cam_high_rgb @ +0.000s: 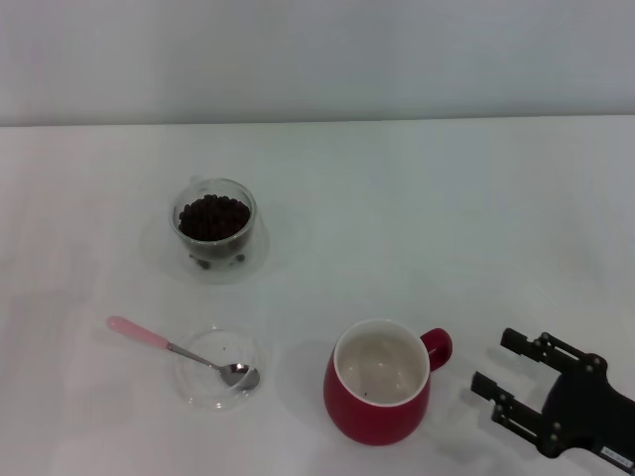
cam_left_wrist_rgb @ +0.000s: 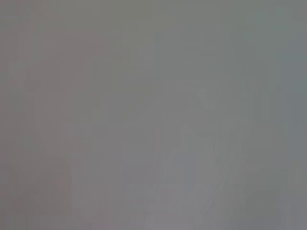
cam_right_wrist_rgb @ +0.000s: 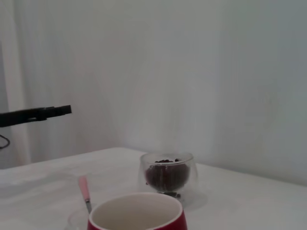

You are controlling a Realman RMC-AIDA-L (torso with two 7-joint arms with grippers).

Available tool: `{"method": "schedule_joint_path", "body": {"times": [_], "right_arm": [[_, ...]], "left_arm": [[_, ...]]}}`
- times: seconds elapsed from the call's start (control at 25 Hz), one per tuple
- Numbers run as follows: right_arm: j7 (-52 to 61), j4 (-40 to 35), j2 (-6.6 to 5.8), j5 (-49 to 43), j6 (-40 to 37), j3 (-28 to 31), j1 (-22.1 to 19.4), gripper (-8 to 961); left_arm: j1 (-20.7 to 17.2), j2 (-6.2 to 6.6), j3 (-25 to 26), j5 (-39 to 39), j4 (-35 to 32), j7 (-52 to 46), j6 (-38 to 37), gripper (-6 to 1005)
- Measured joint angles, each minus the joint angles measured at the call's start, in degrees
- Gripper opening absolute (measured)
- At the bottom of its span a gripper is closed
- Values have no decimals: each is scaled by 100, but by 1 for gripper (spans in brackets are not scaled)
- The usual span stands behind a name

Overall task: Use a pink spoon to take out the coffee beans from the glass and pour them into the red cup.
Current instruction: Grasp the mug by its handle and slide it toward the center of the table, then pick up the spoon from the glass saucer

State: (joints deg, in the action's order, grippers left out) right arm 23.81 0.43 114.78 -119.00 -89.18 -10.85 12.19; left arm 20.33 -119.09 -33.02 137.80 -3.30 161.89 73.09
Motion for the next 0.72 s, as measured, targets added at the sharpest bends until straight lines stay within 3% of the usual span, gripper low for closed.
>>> {"method": "schedule_joint_path", "body": {"times": [0.16,0.32,0.72], "right_arm": [[454,-358,1,68,-366,53,-10,663],[485,-602,0,313,-692,521,15,662],[589,-1132,-8,1617,-815,782,486,659]], "left_arm": [[-42,-21,-16,-13,68,-41,196,862],[-118,-25,-23,-71,394,-388,601,862],[-605,-30,-30,-1219,782,-3041,1742,862]]}}
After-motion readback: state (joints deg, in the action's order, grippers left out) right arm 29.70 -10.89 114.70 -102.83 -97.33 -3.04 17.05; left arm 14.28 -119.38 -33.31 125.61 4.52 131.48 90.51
